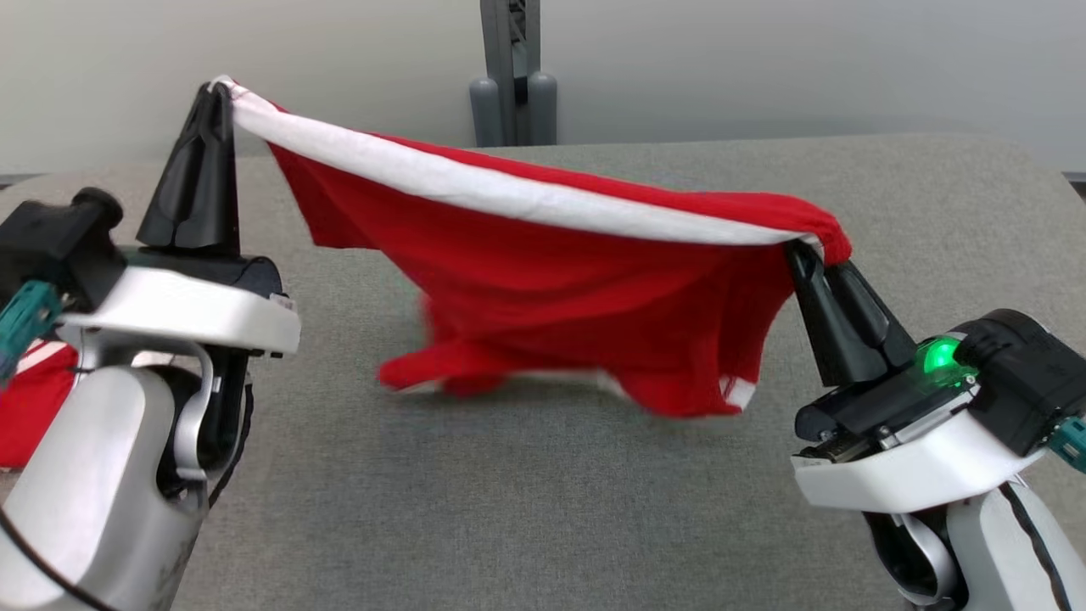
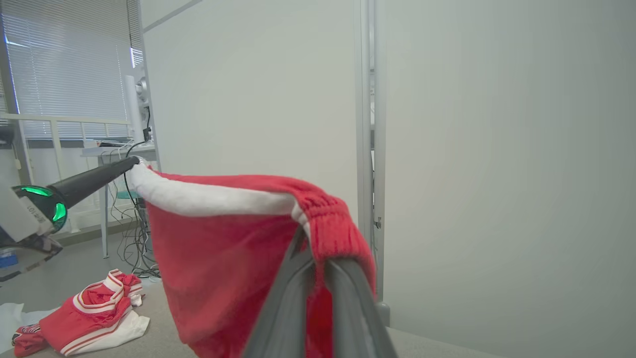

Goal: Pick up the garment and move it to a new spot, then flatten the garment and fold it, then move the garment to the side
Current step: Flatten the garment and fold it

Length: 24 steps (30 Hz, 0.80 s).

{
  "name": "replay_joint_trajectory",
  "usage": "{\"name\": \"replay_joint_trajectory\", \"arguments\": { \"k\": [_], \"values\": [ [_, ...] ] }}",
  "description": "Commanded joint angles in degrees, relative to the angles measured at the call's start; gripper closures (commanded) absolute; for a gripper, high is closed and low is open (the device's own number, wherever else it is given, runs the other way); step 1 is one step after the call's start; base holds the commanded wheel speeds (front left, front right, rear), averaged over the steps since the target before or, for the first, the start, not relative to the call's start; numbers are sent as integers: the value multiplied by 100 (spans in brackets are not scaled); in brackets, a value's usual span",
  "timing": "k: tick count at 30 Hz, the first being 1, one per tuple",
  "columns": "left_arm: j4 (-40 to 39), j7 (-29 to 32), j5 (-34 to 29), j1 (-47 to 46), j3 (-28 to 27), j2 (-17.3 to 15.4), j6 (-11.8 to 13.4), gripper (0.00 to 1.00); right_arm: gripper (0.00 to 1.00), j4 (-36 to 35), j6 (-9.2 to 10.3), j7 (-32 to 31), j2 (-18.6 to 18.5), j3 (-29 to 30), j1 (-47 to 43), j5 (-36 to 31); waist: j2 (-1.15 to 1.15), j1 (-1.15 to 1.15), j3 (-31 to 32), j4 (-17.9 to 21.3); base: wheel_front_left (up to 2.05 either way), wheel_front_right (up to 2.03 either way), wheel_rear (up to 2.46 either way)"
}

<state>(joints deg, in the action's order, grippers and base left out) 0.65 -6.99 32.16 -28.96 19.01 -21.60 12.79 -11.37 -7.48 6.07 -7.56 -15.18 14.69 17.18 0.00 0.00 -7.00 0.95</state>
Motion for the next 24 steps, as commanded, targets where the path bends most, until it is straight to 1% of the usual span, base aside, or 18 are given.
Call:
{"name": "replay_joint_trajectory", "arguments": {
  "k": [1, 2, 5, 8, 10, 14, 17, 19, 22, 24],
  "values": [
    [-470, 72, -95, 209, -51, -105, 190, 100, 100, -124, -4, -62, -35, 58, -27, 4, 0, 0, 125, -51, 0, 0, 0],
    [-470, 72, -95, 209, -51, -105, 190, 100, 100, -124, -4, -62, -35, 58, -27, 4, 0, 0, 125, -51, 0, 0, 0],
    [-1238, 235, -232, 433, -96, -229, 469, 100, 100, -293, -4, -130, -25, 123, -91, 10, 0, 0, 187, -74, 0, 0, 0],
    [-1753, 401, -336, 620, -108, -328, 661, 100, 100, -414, -4, -193, -2, 158, -132, 1, 0, 0, 196, -78, 0, 0, 0],
    [-1982, 490, -366, 698, -119, -385, 753, 100, 100, -444, -4, -249, 11, 179, -173, -14, 0, 0, 199, -68, 0, 0, 0],
    [-2220, 573, -389, 772, -132, -421, 835, 100, 100, -495, -4, -278, 34, 200, -176, -34, 0, 0, 149, -39, 0, 0, 0],
    [-2263, 615, -331, 718, -128, -388, 841, 100, 100, -454, -4, -295, 56, 195, -62, -9, 0, 0, 75, 3, 0, 0, 0],
    [-2229, 633, -301, 603, -100, -383, 780, 100, 100, -349, -4, -293, 54, 212, 64, 29, 0, 0, 4, 39, 0, 0, 0],
    [-2053, 664, -215, 349, -59, -356, 628, 100, 100, -110, -4, -239, 12, 252, 384, 66, 0, 0, -141, 90, 0, 0, 0],
    [-1830, 674, -175, 58, -40, -386, 456, 100, 100, 106, -4, -182, -48, 155, 736, 97, 0, 0, -262, 133, 0, 0, 0]
  ]
}}
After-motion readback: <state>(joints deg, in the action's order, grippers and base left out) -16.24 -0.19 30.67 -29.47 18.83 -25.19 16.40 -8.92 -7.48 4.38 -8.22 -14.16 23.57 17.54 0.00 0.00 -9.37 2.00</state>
